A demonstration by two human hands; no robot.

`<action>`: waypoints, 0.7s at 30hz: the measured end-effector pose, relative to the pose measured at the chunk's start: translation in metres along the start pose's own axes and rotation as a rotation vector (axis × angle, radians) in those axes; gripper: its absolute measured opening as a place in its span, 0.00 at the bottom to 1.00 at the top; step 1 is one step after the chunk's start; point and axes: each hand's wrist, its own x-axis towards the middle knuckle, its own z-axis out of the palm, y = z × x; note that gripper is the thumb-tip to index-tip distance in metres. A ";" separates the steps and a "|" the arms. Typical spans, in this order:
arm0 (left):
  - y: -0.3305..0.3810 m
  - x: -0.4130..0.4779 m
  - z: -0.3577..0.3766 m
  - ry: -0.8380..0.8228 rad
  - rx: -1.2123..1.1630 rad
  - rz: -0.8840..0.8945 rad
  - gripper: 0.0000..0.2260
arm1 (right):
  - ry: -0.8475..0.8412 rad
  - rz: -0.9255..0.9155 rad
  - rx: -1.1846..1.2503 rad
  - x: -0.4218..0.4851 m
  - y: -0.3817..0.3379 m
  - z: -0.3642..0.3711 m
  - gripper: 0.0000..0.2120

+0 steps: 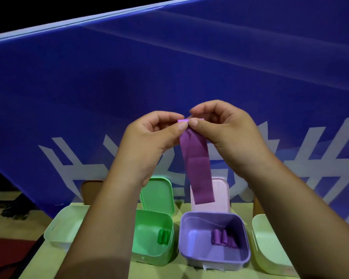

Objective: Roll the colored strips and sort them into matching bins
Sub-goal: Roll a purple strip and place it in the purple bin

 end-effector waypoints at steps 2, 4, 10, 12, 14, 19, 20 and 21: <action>-0.002 0.001 0.001 0.008 0.031 0.012 0.09 | 0.000 -0.006 -0.003 -0.002 0.001 0.000 0.09; -0.002 0.003 0.000 0.014 0.070 0.035 0.10 | -0.003 0.013 0.013 -0.004 0.002 -0.001 0.10; -0.002 0.002 -0.003 0.020 0.116 0.063 0.12 | -0.013 0.073 -0.016 -0.006 0.006 -0.004 0.07; -0.004 0.001 -0.002 0.016 0.103 0.056 0.12 | -0.004 0.064 -0.034 -0.006 0.006 -0.004 0.05; -0.006 0.000 0.000 0.012 0.067 0.034 0.13 | 0.008 0.063 -0.038 -0.005 0.007 -0.004 0.05; -0.008 -0.004 0.008 0.019 -0.044 -0.029 0.09 | 0.023 0.049 -0.013 -0.007 0.008 -0.006 0.07; -0.008 -0.004 0.008 0.019 -0.039 -0.031 0.08 | 0.018 0.045 -0.017 -0.008 0.007 -0.007 0.08; -0.009 -0.004 0.008 0.021 -0.023 -0.027 0.08 | 0.012 0.043 -0.021 -0.010 0.006 -0.008 0.08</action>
